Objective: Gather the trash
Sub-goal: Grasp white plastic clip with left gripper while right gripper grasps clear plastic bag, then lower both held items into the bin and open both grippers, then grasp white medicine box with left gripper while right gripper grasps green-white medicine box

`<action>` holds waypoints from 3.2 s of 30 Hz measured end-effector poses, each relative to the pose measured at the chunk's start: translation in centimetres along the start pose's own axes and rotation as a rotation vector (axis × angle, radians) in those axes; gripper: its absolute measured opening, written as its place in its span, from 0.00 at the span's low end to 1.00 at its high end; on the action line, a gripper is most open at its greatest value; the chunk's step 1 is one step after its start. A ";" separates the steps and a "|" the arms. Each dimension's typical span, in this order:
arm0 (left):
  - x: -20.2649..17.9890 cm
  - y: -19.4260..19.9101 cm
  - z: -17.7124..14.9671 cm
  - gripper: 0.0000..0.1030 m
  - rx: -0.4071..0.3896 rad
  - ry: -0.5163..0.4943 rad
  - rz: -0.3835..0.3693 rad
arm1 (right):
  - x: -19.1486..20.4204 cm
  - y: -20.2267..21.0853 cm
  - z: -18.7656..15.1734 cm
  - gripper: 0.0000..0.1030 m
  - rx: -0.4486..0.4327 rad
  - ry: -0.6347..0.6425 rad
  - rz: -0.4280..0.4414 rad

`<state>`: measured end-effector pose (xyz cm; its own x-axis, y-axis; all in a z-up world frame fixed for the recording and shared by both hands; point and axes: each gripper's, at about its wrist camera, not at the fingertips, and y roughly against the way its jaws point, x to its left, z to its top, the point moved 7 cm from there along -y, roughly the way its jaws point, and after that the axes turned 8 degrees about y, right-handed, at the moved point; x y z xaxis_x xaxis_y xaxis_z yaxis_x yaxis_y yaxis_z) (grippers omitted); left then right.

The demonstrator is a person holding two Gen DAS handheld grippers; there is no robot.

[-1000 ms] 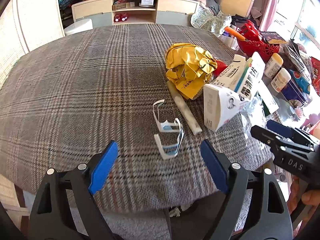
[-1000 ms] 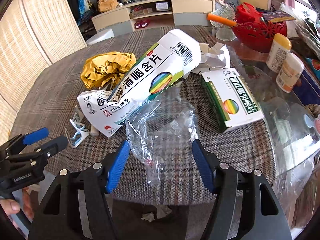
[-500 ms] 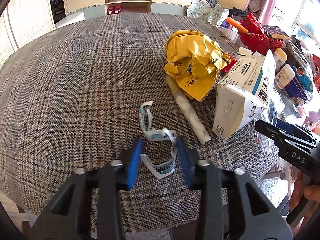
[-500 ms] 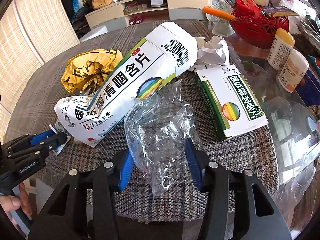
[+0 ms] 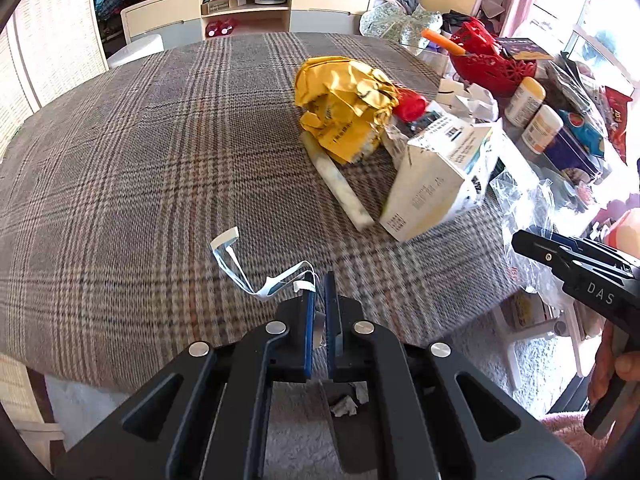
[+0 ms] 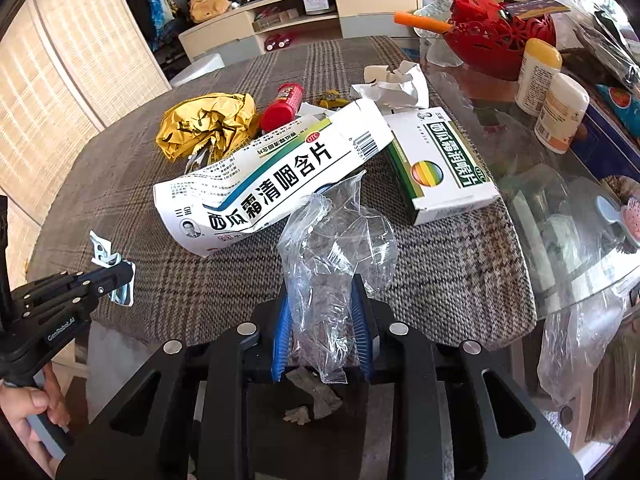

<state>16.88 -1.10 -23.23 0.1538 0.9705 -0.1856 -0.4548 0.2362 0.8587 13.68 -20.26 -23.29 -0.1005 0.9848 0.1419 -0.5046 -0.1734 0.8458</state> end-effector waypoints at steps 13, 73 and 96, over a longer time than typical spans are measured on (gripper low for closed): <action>-3.8 4.7 -7.3 0.03 -0.004 -0.010 -0.065 | 1.6 4.6 -5.5 0.27 0.006 0.034 0.027; -5.1 -0.3 -14.3 0.92 -0.030 0.057 -0.118 | -1.3 1.4 -10.6 0.97 -0.004 -0.084 0.017; -6.6 -0.8 1.0 0.92 -0.123 -0.038 -0.128 | -8.1 -0.8 1.2 0.97 -0.091 -0.026 -0.143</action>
<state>17.08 -7.70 -22.26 0.2495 0.9302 -0.2691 -0.5332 0.3639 0.7637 15.97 -28.05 -24.49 -0.0006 0.9993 0.0375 -0.5878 -0.0307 0.8084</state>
